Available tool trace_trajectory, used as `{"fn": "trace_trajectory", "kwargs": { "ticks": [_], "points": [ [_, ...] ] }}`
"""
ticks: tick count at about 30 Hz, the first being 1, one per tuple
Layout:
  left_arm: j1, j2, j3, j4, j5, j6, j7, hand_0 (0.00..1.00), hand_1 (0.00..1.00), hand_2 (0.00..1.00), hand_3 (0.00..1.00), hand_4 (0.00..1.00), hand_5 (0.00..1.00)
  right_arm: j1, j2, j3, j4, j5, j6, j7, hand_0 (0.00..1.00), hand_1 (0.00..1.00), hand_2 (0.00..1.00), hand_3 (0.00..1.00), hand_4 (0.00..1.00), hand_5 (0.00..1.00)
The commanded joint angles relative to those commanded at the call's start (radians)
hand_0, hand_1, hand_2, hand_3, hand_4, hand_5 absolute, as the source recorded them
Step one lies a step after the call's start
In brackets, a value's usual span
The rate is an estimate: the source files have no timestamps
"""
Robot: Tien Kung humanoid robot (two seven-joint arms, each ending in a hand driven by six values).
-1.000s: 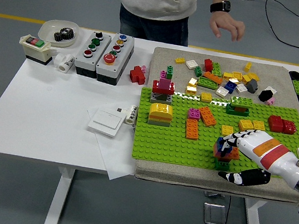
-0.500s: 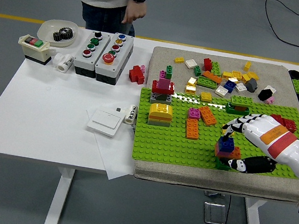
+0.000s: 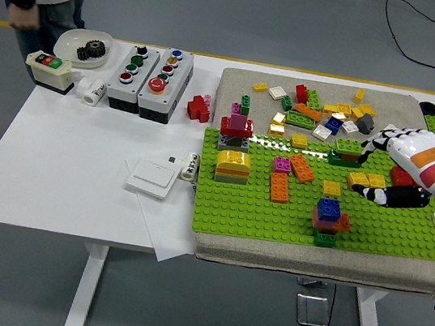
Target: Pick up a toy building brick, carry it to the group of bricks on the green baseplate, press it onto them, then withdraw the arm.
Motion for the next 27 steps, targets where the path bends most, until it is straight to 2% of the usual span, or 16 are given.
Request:
{"fn": "trace_trajectory", "kwargs": {
  "ticks": [2, 6, 9, 17, 18, 21, 27],
  "points": [
    [-0.001, 0.000, 0.000, 0.000, -0.001, 0.000, 0.000, 0.741, 0.726, 0.725, 0.590, 0.644, 0.669, 0.019, 0.005, -0.009, -0.037, -0.012, -0.013, -0.012, 0.722, 0.688, 0.743, 0.770, 0.846, 0.483],
    [0.000, 0.000, 0.000, 0.000, -0.006, 0.001, 0.000, 0.740, 0.727, 0.725, 0.590, 0.644, 0.669, 0.090, 0.034, -0.068, -0.180, -0.024, -0.084, -0.024, 0.724, 0.691, 0.745, 0.768, 0.847, 0.481],
    [0.001, -0.001, -0.003, 0.000, 0.000, 0.001, 0.003, 0.740, 0.727, 0.725, 0.590, 0.644, 0.669, 0.141, 0.055, -0.122, -0.272, -0.064, -0.100, -0.036, 0.724, 0.691, 0.745, 0.768, 0.847, 0.481],
    [-0.001, -0.002, -0.004, -0.001, 0.000, 0.002, 0.004, 0.740, 0.727, 0.725, 0.590, 0.643, 0.669, 0.276, 0.128, -0.277, -0.512, -0.076, -0.073, -0.027, 0.722, 0.691, 0.742, 0.744, 0.844, 0.478],
    [-0.001, -0.002, -0.003, -0.001, -0.002, 0.002, 0.004, 0.740, 0.729, 0.725, 0.590, 0.645, 0.670, 0.285, 0.137, -0.290, -0.535, -0.069, -0.069, -0.021, 0.705, 0.674, 0.720, 0.642, 0.830, 0.468],
    [-0.003, -0.002, -0.003, -0.001, -0.004, 0.003, 0.003, 0.740, 0.729, 0.725, 0.590, 0.645, 0.670, 0.307, 0.159, -0.317, -0.586, -0.027, -0.052, 0.000, 0.705, 0.674, 0.720, 0.642, 0.830, 0.468],
    [-0.006, -0.002, -0.002, -0.002, -0.005, 0.002, 0.004, 0.740, 0.729, 0.725, 0.590, 0.644, 0.669, 0.331, 0.187, -0.350, -0.632, 0.033, -0.020, 0.024, 0.693, 0.655, 0.701, 0.602, 0.826, 0.474]
  ]
}}
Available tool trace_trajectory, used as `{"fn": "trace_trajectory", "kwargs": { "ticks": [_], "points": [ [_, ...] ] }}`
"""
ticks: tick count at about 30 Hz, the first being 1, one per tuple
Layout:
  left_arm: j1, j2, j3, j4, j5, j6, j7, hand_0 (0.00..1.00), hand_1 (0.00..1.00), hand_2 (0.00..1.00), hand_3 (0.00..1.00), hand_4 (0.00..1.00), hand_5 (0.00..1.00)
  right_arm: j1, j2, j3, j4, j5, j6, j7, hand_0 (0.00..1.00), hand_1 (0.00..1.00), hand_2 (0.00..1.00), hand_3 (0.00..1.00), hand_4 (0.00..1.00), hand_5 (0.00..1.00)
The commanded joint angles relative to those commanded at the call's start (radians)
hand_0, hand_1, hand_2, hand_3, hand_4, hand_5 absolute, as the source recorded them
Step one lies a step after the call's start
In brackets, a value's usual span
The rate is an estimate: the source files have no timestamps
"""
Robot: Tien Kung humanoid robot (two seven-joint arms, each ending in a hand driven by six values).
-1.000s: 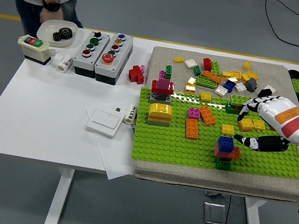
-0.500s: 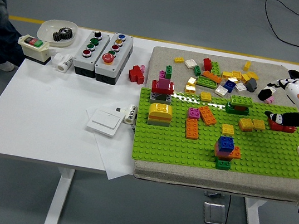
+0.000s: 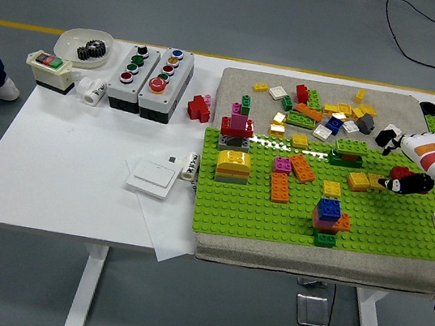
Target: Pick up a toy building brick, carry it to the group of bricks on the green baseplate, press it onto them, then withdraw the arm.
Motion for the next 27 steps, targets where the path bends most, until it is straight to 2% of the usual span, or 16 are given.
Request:
{"fn": "trace_trajectory", "kwargs": {
  "ticks": [13, 27],
  "points": [
    [-0.003, 0.001, 0.000, -0.002, 0.000, -0.001, 0.001, 0.740, 0.728, 0.726, 0.591, 0.643, 0.667, 0.031, 0.069, -0.052, -0.067, 0.054, 0.037, 0.014, 0.683, 0.645, 0.691, 0.582, 0.829, 0.451],
    [-0.007, 0.002, 0.002, -0.002, -0.001, -0.001, 0.000, 0.741, 0.727, 0.727, 0.591, 0.644, 0.669, 0.031, 0.101, -0.045, -0.110, 0.070, 0.053, 0.014, 0.684, 0.653, 0.696, 0.598, 0.832, 0.445]
  ]
}}
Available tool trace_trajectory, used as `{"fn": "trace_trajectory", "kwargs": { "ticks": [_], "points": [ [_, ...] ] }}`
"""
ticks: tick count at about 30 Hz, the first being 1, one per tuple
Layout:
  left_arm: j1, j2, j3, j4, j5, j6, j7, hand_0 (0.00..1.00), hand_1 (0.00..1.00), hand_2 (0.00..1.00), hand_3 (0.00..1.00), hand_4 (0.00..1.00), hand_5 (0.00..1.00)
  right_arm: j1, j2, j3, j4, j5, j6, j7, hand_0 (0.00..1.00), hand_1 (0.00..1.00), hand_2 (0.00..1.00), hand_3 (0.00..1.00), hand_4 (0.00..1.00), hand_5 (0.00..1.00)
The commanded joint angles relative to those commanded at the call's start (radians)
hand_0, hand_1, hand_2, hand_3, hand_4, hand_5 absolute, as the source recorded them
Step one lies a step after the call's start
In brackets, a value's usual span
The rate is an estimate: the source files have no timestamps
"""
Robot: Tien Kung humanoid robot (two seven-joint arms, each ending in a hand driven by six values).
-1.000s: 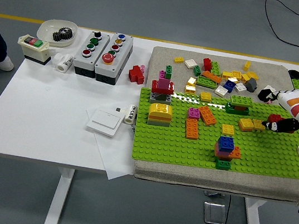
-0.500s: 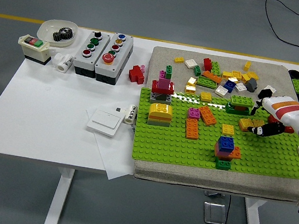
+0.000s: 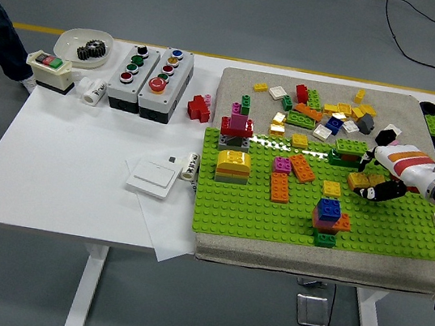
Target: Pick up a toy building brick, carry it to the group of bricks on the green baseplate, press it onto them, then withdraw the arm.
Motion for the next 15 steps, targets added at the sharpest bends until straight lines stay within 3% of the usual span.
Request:
{"fn": "trace_trajectory", "kwargs": {
  "ticks": [15],
  "points": [
    [0.003, 0.001, -0.015, 0.000, 0.027, 0.000, 0.010, 0.741, 0.727, 0.727, 0.589, 0.644, 0.671, -0.013, 0.001, 0.020, -0.009, 0.006, 0.004, 0.004, 0.688, 0.662, 0.711, 0.644, 0.835, 0.446]
  ]
}}
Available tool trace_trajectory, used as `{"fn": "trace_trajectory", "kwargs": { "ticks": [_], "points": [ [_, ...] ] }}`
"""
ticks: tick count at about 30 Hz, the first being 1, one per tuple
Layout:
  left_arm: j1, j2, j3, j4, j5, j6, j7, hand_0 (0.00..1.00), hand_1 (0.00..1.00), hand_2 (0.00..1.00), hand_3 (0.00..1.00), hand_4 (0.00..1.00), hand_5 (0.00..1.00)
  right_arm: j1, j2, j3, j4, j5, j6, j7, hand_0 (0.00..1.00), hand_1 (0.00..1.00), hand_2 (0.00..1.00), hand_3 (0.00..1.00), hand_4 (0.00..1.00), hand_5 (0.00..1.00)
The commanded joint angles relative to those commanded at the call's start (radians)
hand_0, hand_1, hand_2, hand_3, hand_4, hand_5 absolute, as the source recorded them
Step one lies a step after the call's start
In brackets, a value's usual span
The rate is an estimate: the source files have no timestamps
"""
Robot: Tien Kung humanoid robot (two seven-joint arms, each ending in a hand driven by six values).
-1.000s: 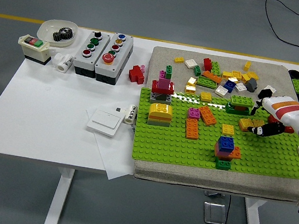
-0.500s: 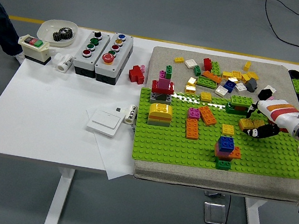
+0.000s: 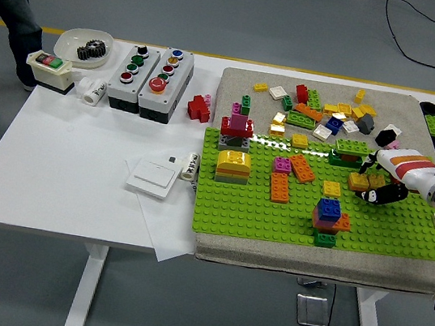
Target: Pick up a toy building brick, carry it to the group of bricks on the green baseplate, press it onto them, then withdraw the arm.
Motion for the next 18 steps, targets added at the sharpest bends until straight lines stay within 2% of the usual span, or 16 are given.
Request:
{"fn": "trace_trajectory", "kwargs": {
  "ticks": [13, 18],
  "points": [
    [-0.002, 0.001, -0.007, -0.001, 0.014, -0.001, 0.004, 0.741, 0.727, 0.728, 0.590, 0.645, 0.671, -0.003, 0.006, 0.009, -0.011, 0.006, -0.005, 0.001, 0.688, 0.661, 0.713, 0.656, 0.836, 0.444],
    [-0.004, 0.002, -0.003, -0.002, 0.008, 0.000, 0.002, 0.741, 0.726, 0.726, 0.589, 0.644, 0.671, -0.005, 0.020, 0.020, -0.040, 0.013, -0.008, 0.000, 0.688, 0.662, 0.716, 0.657, 0.837, 0.446]
  ]
}}
